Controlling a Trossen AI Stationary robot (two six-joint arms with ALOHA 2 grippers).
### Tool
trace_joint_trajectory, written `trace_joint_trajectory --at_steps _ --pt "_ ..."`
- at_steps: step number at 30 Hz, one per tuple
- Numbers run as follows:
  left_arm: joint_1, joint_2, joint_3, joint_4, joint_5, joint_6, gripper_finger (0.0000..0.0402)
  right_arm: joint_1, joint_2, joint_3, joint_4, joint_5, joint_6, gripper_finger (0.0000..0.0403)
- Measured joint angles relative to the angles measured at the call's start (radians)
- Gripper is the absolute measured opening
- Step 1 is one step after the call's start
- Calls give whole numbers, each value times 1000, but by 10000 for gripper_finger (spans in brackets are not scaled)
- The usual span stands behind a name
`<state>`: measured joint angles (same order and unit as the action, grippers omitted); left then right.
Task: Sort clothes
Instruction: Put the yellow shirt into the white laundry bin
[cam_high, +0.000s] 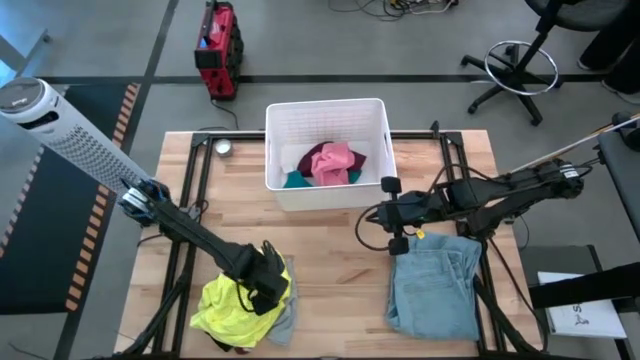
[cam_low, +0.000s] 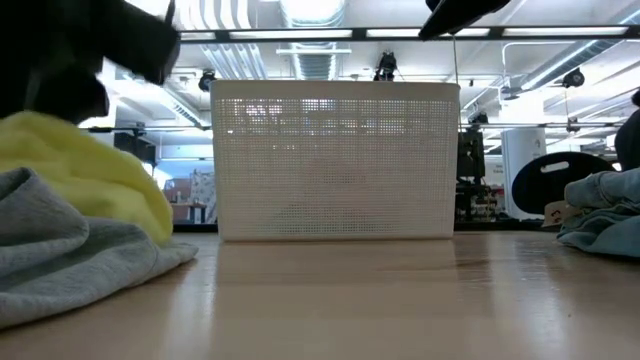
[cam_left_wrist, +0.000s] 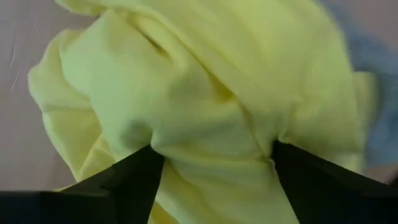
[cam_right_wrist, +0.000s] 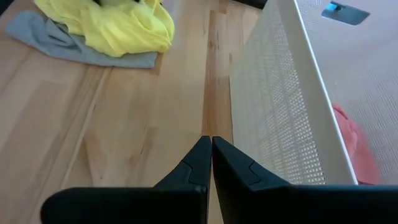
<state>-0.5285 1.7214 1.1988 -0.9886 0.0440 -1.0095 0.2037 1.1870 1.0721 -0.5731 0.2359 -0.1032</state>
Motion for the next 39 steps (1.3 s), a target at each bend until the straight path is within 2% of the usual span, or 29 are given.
trace_joint_trajectory --at_steps 2,4,9,11,15,18,21,24,27,31,36,39 --pt "-2 37 0 -18 -4 7 259 2 0 0 11 0 0 0" --pt "-8 71 0 -35 -12 31 216 4 0 0 14 0 -2 0" --pt "-21 104 0 -43 -26 82 56 4 0 0 16 1 -22 0" --pt "-21 90 -1 -44 -14 56 20 4 0 0 17 2 -32 0" --pt "-36 20 29 -75 -38 -27 21 4 0 0 18 2 -57 0" --pt "-51 -50 89 -109 -109 -86 10 4 0 0 21 2 -72 0" --pt "-68 -117 169 -127 -255 -125 7 4 0 0 26 2 -81 0" --pt "-88 -185 245 -131 -462 -115 7 4 0 1 25 2 -81 0" --pt "-92 -249 298 -129 -666 -69 7 8 0 1 26 2 -82 0" --pt "-88 -327 332 -127 -865 44 7 8 0 1 29 2 -79 0" --pt "-48 -420 338 -107 -999 204 7 8 -2 1 29 1 -68 0" --pt "-7 -466 338 -43 -1073 360 7 8 -3 1 30 1 -53 0"
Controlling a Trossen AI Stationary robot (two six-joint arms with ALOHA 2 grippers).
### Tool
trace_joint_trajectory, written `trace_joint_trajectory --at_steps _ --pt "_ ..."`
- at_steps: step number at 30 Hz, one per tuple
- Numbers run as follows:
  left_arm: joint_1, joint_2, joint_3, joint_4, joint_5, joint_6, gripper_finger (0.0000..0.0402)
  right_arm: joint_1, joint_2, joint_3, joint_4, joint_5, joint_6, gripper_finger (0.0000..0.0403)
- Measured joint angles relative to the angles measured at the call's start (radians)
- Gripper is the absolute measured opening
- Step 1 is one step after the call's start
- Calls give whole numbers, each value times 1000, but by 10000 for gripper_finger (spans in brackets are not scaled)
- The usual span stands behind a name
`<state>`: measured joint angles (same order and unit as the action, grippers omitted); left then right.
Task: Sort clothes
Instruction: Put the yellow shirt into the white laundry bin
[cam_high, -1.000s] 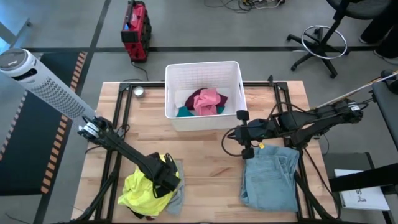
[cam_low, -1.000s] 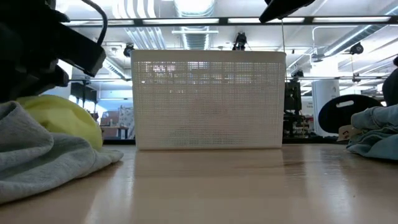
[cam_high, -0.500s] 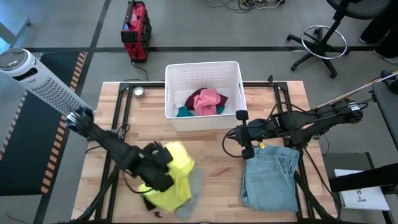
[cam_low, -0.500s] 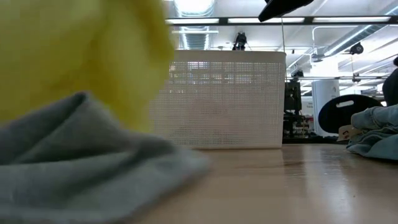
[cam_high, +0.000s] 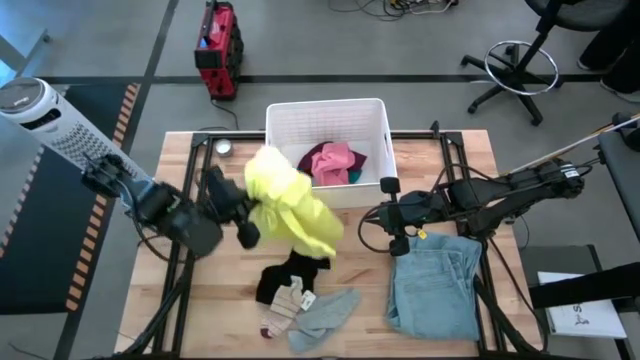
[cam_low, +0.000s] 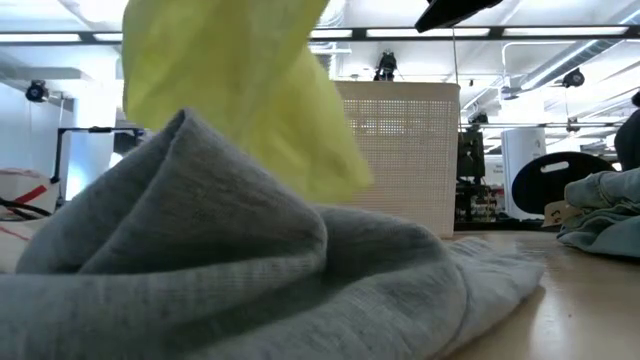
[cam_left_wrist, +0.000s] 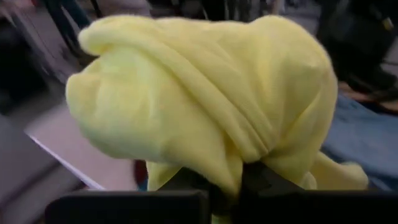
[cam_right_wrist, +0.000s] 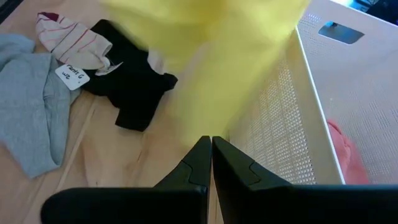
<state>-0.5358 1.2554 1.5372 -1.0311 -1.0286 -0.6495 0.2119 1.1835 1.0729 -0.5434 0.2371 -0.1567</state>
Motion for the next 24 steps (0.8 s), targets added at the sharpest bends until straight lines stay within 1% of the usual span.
trace_joint_trajectory --at_steps 3,5,6,8,9,11,14,18,21,24 --pt "55 -40 0 148 -28 247 6 0 -2 0 6 0 10 0" --pt "99 -60 0 292 -23 434 6 0 -2 0 9 0 22 0" --pt "123 -69 0 365 -3 527 7 0 -2 0 10 2 26 0" --pt "177 -84 0 509 77 700 8 0 -2 0 12 13 26 0" --pt "210 -92 0 575 134 769 8 0 -2 0 12 20 25 0" --pt "285 -105 0 672 261 865 7 0 -2 0 11 25 15 0" --pt "421 -120 0 732 456 911 6 0 -3 0 10 25 3 0" --pt "639 -107 0 752 707 891 6 0 -4 0 -3 25 2 0" --pt "791 -63 0 772 883 856 6 0 -4 0 -5 25 1 0" --pt "919 4 -1 806 1032 827 6 0 -4 0 -5 25 -1 0"
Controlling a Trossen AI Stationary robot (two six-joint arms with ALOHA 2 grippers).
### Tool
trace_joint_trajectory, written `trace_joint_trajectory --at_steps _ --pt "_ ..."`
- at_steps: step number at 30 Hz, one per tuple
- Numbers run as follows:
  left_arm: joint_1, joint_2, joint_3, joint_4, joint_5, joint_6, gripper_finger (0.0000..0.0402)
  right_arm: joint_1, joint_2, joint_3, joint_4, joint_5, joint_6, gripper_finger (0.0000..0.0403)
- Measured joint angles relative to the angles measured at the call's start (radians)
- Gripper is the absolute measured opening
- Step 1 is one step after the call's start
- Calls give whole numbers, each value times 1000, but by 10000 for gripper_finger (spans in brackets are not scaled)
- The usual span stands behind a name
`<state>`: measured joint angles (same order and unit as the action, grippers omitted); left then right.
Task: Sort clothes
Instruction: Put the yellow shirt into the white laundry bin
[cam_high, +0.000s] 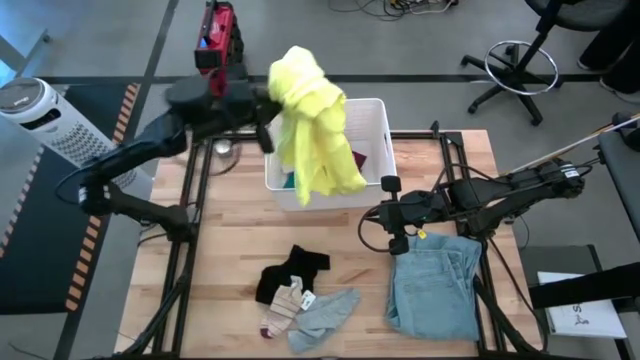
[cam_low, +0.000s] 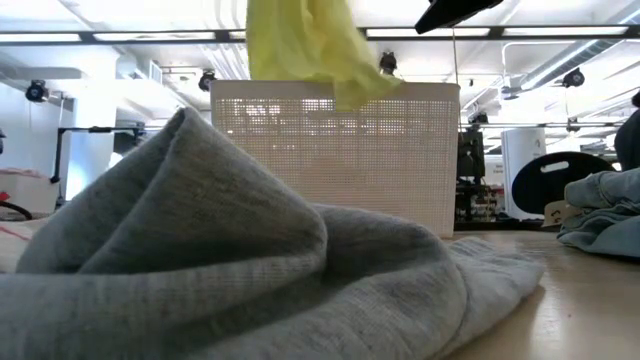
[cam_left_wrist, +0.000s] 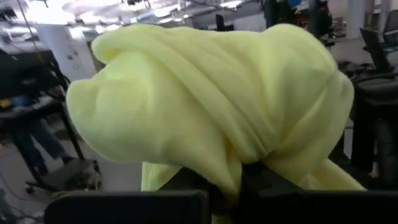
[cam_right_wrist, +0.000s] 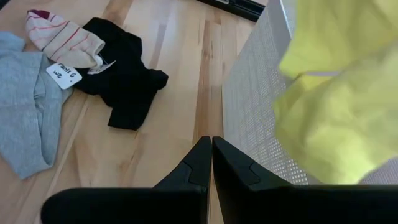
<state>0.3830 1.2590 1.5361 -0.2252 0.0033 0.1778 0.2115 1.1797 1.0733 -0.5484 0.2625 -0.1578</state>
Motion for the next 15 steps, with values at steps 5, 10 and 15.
trace_joint_trajectory --at_steps 5,10,15 --pt "146 122 0 71 194 -48 6 0 -3 0 -2 20 -9 0" --pt "186 215 0 31 284 -55 6 0 -17 0 -26 28 10 0" --pt "162 262 -6 -81 295 -23 6 -1 -35 0 -39 28 18 0"
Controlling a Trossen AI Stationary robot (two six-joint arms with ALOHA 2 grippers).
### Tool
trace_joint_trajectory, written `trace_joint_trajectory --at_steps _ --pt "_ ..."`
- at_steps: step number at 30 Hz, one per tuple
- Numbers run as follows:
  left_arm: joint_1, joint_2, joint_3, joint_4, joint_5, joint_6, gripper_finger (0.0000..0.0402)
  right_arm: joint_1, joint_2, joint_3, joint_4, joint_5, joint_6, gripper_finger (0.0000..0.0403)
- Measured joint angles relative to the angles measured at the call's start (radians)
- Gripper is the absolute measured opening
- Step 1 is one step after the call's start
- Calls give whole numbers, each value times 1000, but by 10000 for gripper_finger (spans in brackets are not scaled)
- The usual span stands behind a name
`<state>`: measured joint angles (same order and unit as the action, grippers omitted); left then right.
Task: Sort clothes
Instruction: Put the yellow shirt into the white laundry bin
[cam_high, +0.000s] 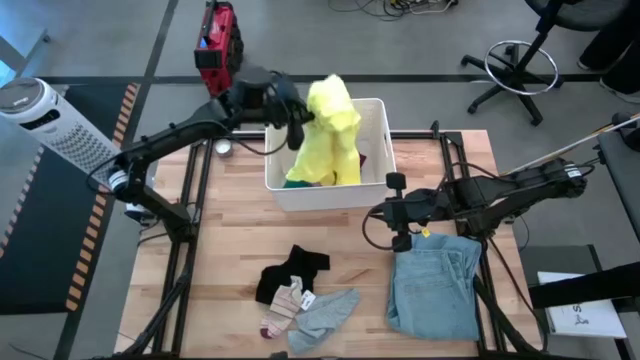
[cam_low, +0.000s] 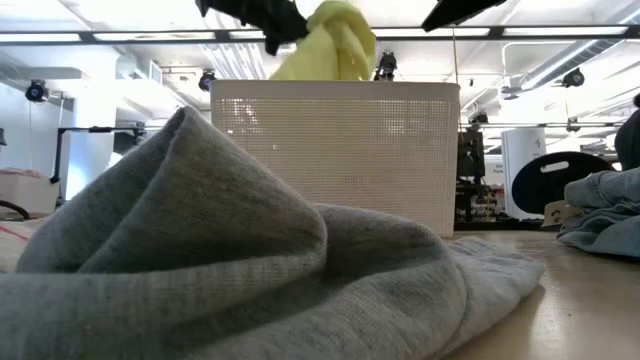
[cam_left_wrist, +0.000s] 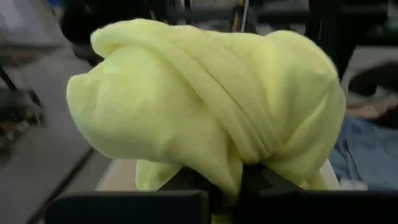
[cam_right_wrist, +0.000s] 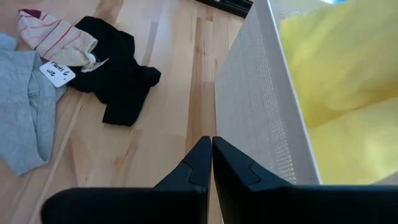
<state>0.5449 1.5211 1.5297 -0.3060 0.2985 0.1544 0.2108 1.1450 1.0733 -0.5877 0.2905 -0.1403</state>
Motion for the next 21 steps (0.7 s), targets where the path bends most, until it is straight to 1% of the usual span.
trace_joint_trajectory --at_steps 3,11,14,21 --pt "-17 20 -28 -42 -1 1 6 0 0 0 -11 0 14 0" --pt "-30 30 -139 -51 0 -20 10 0 0 -3 -14 -1 43 0" --pt "-30 29 -179 -58 -1 -45 35 0 0 -7 -5 -1 52 0" --pt "-43 26 -218 -56 -2 -69 131 0 5 -17 11 -1 62 0"
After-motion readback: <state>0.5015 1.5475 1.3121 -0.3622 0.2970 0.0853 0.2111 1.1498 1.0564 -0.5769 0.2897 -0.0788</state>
